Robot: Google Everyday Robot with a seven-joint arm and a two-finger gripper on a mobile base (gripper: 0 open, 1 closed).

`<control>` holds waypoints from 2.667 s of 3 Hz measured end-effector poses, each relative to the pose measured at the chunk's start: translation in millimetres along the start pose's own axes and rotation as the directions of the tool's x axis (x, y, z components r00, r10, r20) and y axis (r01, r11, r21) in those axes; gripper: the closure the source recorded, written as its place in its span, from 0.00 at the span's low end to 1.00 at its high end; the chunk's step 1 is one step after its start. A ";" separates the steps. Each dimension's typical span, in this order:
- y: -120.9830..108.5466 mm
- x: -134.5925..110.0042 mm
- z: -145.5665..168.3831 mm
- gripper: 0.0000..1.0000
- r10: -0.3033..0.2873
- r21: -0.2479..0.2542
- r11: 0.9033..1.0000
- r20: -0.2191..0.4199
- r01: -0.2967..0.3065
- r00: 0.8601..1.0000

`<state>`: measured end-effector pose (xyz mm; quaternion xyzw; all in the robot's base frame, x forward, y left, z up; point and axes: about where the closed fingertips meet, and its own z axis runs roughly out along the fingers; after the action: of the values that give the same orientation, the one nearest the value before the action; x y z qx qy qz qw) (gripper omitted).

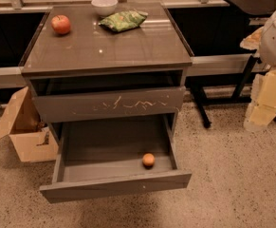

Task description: Pick orange from middle drawer and place on counter

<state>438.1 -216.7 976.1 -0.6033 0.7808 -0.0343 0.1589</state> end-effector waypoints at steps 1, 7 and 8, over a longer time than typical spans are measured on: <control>0.0 0.0 0.0 0.00 0.000 0.000 1.000 0.000 0.000 1.000; 7.7 -31.9 239.8 0.00 -0.120 -0.190 0.960 0.382 0.205 0.916; 15.4 -44.6 290.1 0.00 -0.138 -0.208 0.946 0.439 0.250 0.888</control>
Offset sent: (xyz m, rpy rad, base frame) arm 0.0146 0.0036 -0.0543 0.1662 -0.0010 0.0426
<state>517.6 -129.9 706.8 -0.6877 0.6614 0.1821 0.2378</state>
